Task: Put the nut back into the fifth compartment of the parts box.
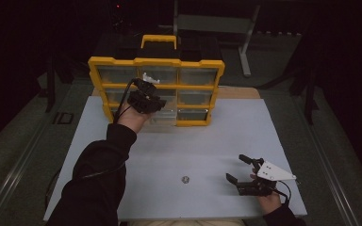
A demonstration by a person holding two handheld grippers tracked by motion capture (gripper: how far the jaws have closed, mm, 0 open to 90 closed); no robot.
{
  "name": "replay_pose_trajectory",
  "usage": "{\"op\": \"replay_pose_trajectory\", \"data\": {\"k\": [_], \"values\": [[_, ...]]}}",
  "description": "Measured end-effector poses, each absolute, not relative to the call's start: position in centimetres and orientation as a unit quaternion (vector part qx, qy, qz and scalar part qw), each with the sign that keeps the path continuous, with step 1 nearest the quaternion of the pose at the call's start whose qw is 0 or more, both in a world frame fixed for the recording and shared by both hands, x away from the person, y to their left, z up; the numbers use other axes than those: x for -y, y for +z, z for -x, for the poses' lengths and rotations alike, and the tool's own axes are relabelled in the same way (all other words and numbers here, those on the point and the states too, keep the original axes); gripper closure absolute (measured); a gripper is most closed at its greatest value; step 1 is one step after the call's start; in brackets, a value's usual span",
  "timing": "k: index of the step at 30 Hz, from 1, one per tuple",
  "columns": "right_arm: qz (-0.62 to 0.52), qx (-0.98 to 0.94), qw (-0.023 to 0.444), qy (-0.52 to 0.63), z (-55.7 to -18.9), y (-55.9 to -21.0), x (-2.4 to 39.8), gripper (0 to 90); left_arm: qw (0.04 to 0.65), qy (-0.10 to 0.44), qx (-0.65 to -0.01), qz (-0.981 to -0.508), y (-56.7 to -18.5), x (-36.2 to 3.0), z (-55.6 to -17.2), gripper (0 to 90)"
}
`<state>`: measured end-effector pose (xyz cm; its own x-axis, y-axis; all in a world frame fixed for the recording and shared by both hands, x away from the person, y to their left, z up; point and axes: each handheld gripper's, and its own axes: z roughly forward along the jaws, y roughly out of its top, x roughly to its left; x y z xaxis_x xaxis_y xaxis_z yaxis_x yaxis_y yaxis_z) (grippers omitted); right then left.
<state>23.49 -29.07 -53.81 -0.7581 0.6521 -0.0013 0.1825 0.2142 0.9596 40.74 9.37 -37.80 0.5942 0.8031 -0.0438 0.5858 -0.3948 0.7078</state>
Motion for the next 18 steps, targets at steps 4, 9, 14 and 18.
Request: {"op": "replay_pose_trajectory", "data": {"k": [4,9,14,18], "values": [[-0.278,-0.751,0.208,0.562,-23.5,-53.8,29.1,13.5,0.352,0.164,-0.431,-0.814,-37.5,-9.3,-40.7,42.9],[-0.278,-0.751,0.208,0.561,-23.5,-53.8,29.0,13.6,0.347,0.169,-0.431,-0.816,-36.8,-9.1,-40.3,17.7],[-0.278,-0.751,0.208,0.561,-23.5,-53.8,29.0,13.6,0.346,0.164,-0.432,-0.817,-36.5,-9.3,-39.9,5.7],[-0.277,-0.751,0.209,0.562,-23.5,-53.8,29.0,13.5,0.353,0.167,-0.424,-0.817,-36.2,-9.5,-39.0,0.2]]}}
